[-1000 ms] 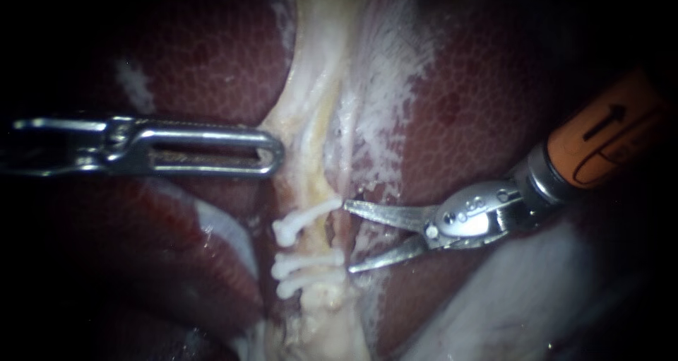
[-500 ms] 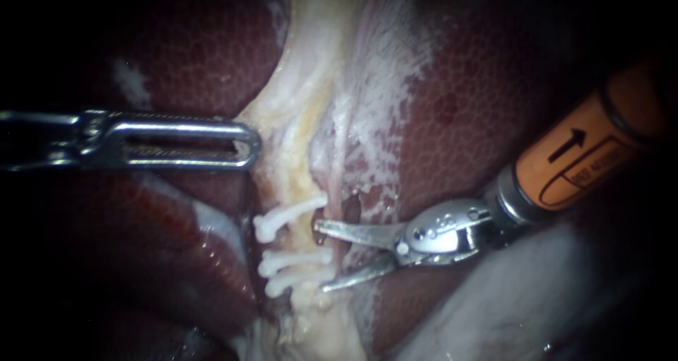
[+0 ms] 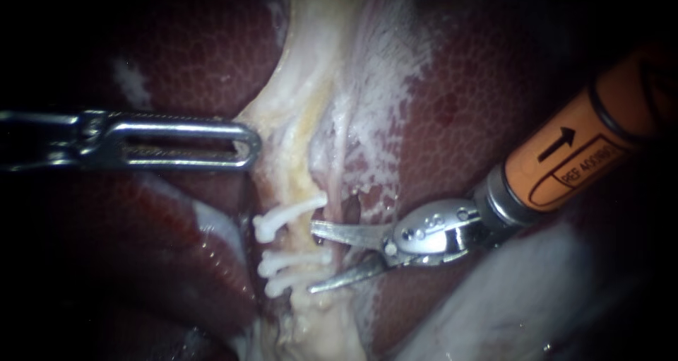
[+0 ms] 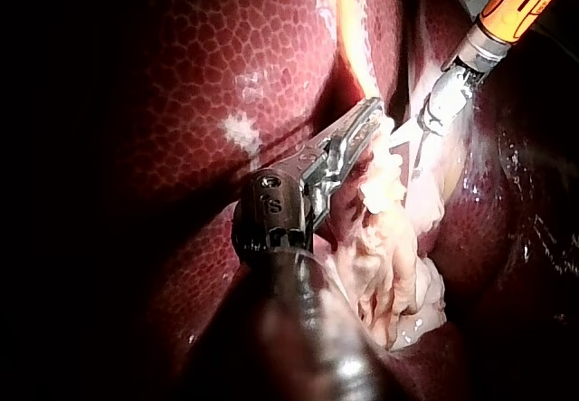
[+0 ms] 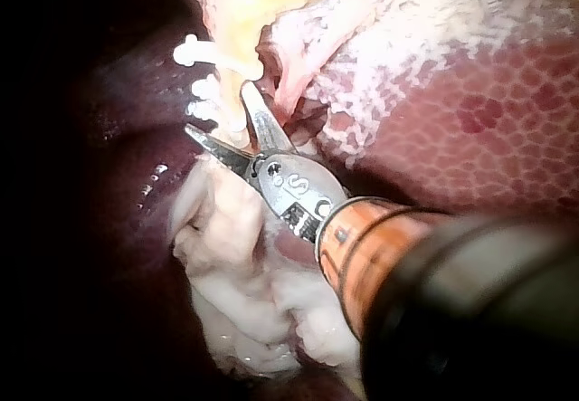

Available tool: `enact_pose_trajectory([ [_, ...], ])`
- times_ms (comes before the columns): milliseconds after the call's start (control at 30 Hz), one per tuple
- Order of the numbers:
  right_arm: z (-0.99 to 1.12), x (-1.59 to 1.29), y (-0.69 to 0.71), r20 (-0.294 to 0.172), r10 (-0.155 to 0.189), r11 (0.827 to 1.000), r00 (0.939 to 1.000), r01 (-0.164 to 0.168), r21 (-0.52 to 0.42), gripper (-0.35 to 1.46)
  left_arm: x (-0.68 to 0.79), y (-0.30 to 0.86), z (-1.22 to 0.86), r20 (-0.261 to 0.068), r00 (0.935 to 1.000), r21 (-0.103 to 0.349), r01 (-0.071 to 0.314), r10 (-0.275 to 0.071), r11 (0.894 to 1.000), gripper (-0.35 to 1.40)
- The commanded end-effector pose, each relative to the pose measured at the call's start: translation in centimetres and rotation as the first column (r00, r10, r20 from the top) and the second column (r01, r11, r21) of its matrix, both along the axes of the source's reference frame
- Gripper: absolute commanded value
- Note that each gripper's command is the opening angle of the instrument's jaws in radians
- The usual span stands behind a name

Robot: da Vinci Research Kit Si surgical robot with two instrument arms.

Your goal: Go to the cutting position left tube

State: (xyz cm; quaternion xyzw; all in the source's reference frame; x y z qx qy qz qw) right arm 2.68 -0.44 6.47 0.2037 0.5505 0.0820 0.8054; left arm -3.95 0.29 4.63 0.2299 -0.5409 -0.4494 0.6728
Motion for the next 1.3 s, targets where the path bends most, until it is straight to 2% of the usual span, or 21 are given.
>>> enact_pose_trajectory([
  [33, -0.01, 0.01, 0.01, -0.004, 0.0, 1.0, 1.0, 0.0, 0.002, 1.36, -0.01, 0.0, 0.01, 0.0, 1.0, -0.001, 0.0, 0.0, 1.0, -0.35],
  [333, -0.02, 0.11, 0.06, 0.007, 0.019, 0.997, 0.9998, -0.02, 0.077, 1.27, -0.03, -0.02, 0.03, -0.002, 1.0, -0.002, 0.001, -0.001, 1.0, -0.35],
  [533, 0.01, 0.19, 0.08, 0.0, 0.008, 0.991, 1.0, -0.008, 0.133, 1.17, -0.04, -0.03, 0.04, -0.002, 1.0, -0.003, 0.002, -0.002, 1.0, -0.35],
  [700, 0.05, 0.3, 0.1, -0.008, -0.006, 0.985, 0.9999, 0.007, 0.175, 0.99, -0.04, -0.02, 0.04, -0.002, 1.0, -0.003, 0.002, -0.002, 1.0, -0.35],
  [833, 0.07, 0.37, 0.1, -0.021, -0.024, 0.982, 0.9995, 0.027, 0.187, 0.99, -0.04, -0.03, 0.04, -0.002, 1.0, -0.003, 0.002, -0.002, 1.0, -0.35],
  [1300, 0.09, 0.41, 0.13, -0.015, -0.017, 0.98, 0.9997, 0.02, 0.197, 0.85, -0.04, -0.03, 0.05, -0.003, 1.0, -0.003, 0.002, -0.002, 1.0, -0.35],
])
